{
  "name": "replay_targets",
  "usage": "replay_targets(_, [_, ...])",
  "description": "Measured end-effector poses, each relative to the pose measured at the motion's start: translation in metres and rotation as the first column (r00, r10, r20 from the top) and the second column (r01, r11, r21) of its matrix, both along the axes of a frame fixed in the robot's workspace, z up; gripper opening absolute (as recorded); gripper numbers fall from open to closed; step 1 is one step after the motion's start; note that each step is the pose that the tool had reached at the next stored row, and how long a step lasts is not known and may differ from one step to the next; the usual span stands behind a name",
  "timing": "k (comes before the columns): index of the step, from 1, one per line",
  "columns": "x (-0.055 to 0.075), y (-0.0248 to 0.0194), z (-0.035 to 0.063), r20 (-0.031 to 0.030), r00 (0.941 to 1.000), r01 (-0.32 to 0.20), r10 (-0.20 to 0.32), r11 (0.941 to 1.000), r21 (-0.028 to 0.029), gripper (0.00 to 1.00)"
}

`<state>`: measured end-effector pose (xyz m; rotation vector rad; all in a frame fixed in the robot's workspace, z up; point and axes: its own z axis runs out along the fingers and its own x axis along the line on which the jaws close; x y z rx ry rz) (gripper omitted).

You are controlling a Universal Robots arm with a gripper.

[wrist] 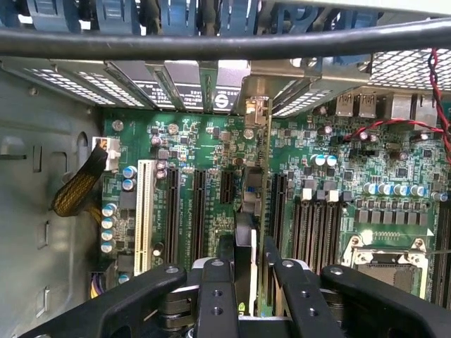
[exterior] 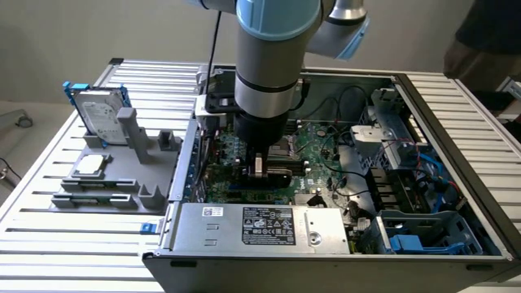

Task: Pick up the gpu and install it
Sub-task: 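Insert the gpu into the slot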

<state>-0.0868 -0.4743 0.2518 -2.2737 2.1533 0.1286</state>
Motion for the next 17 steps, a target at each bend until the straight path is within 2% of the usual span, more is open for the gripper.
replay_targets(17, [0.0000, 0.0002, -0.0031, 0.0065, 0.9997, -0.022, 0.022, 0.9998, -0.0002, 0.26])
